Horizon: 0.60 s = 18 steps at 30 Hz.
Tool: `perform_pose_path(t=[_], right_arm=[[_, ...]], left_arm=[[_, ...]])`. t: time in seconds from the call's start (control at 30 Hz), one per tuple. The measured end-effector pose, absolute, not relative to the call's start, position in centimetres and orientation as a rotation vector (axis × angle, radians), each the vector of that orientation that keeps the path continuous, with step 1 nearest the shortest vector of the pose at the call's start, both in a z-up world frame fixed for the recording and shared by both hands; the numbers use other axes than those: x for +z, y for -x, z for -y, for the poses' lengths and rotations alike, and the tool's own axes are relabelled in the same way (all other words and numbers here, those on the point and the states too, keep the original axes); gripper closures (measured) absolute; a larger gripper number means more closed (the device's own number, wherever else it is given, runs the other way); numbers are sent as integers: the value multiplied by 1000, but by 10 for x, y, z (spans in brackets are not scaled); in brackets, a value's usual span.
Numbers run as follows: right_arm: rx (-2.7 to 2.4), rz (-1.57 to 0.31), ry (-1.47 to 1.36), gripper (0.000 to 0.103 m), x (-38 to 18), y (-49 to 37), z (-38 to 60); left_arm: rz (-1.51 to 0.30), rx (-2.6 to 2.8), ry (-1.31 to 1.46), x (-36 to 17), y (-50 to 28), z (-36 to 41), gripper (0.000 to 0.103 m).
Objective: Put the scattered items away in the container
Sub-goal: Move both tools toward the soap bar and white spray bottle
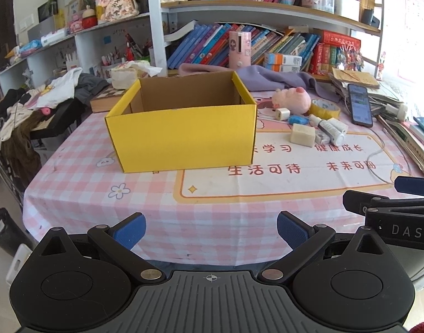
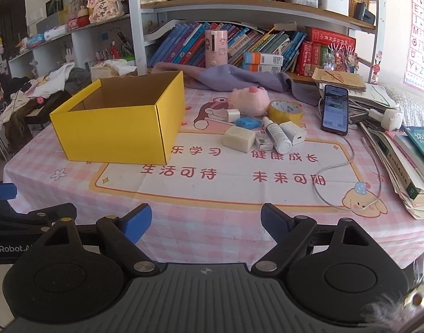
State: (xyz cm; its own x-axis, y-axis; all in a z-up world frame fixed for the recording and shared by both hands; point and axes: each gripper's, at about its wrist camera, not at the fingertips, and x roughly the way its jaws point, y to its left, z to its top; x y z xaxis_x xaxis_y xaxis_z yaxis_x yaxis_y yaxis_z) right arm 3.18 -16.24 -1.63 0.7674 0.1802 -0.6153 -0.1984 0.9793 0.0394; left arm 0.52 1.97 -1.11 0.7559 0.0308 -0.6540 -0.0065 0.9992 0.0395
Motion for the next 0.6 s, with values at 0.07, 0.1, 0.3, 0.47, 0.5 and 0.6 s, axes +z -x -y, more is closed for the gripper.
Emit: perform_pose_path(t=[0.07,0.1,0.3,0.47,0.5,0.6], right_arm=[[210,-661,37,17,-15,-36,162],[211,-660,41,17,-15,-38,163],[206,-668,67,21,-18,-48,172],[201,-676,64,27,-20,-57,181],[199,-678,63,28,-21,-60,183],[191,-687,57,29,-23,-68,189]], left_arm=[[-712,17,-36,-11,-8,-17,2],[-712,13,-38,-12,-9,-15,2],[-718,-15,-39,-14,-21,-4,6],[-726,-34,-38,-17,-34,5,6],[-725,-39,-41,-17,-37,7,6],[-727,-54,-47,-18,-44,14,6]])
